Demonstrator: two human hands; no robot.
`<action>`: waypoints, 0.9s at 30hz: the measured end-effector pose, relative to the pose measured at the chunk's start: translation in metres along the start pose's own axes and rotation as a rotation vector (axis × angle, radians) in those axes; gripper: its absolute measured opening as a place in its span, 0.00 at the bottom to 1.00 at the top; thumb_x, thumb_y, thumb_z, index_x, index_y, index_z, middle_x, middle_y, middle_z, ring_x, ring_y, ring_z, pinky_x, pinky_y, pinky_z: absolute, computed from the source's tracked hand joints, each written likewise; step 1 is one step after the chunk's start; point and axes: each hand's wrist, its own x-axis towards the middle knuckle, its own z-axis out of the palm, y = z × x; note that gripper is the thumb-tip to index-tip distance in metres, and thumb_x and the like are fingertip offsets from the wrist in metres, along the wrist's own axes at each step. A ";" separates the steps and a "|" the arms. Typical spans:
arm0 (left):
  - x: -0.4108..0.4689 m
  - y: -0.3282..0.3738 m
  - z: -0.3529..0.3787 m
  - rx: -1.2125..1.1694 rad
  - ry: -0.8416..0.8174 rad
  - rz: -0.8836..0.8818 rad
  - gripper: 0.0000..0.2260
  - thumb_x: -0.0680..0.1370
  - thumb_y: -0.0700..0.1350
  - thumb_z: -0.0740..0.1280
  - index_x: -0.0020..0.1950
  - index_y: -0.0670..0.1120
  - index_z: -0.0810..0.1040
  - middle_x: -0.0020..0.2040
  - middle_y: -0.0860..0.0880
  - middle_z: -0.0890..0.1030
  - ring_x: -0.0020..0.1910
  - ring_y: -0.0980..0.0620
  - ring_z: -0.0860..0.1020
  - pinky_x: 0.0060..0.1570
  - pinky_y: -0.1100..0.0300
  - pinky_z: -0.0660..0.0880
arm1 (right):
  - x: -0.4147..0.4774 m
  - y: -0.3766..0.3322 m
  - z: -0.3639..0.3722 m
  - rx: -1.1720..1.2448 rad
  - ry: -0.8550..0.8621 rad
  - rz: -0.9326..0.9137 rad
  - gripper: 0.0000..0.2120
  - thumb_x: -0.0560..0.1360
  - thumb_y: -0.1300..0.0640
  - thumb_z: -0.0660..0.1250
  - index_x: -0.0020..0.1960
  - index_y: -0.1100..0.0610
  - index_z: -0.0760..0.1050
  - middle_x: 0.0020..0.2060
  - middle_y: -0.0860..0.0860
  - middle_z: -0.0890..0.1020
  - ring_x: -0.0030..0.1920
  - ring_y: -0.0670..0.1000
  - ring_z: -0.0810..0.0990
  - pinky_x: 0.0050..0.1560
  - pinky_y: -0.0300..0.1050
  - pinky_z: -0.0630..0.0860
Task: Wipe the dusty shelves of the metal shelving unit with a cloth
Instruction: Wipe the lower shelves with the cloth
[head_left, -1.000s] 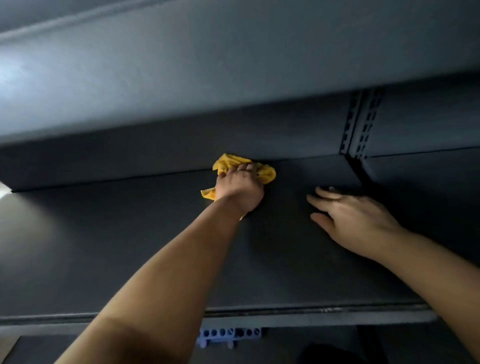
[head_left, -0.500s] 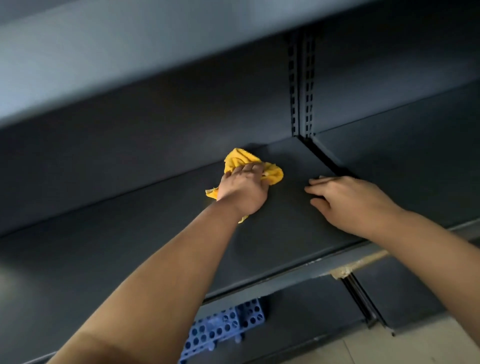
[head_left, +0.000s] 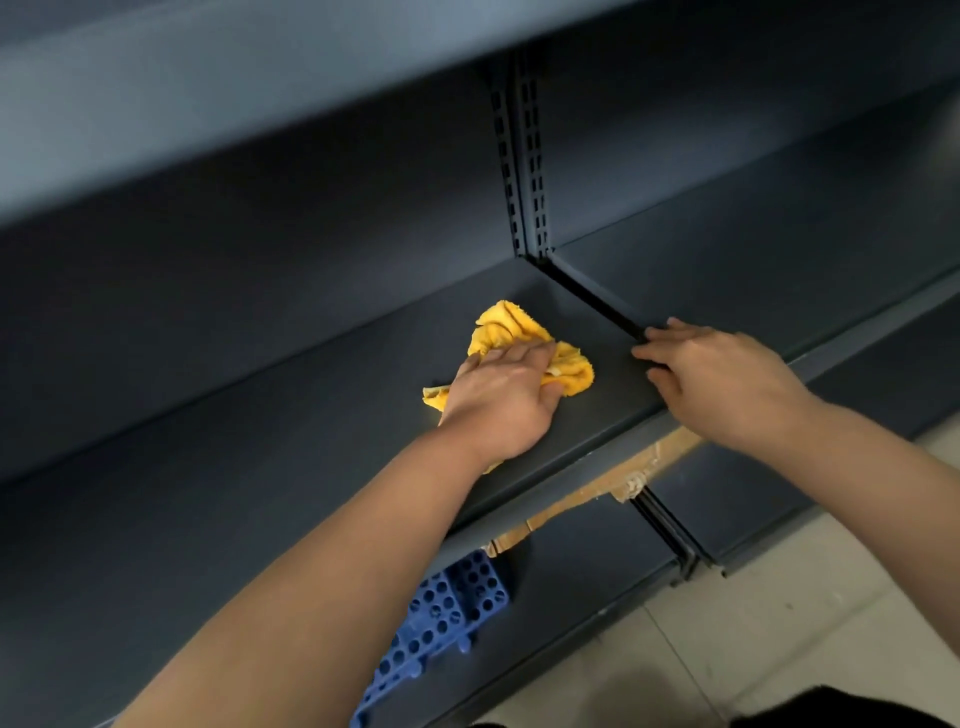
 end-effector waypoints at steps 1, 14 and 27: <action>0.002 0.004 0.001 -0.008 -0.004 0.010 0.24 0.83 0.55 0.51 0.79 0.53 0.55 0.78 0.54 0.58 0.77 0.51 0.56 0.75 0.53 0.51 | -0.003 0.002 0.001 -0.001 -0.004 0.025 0.19 0.81 0.56 0.57 0.72 0.51 0.68 0.74 0.49 0.66 0.75 0.49 0.60 0.69 0.51 0.67; 0.024 0.028 0.004 -0.062 -0.012 0.036 0.23 0.83 0.56 0.51 0.78 0.52 0.57 0.78 0.52 0.59 0.77 0.50 0.56 0.74 0.49 0.55 | -0.011 0.022 -0.017 -0.126 -0.105 0.132 0.22 0.81 0.55 0.52 0.75 0.50 0.63 0.74 0.46 0.66 0.71 0.52 0.68 0.67 0.47 0.69; 0.079 -0.009 -0.005 -0.012 0.063 -0.451 0.20 0.83 0.52 0.52 0.74 0.49 0.65 0.72 0.44 0.69 0.72 0.42 0.64 0.67 0.45 0.61 | 0.003 0.061 -0.012 0.083 0.115 0.032 0.17 0.79 0.56 0.58 0.65 0.45 0.76 0.61 0.45 0.80 0.60 0.51 0.79 0.56 0.45 0.77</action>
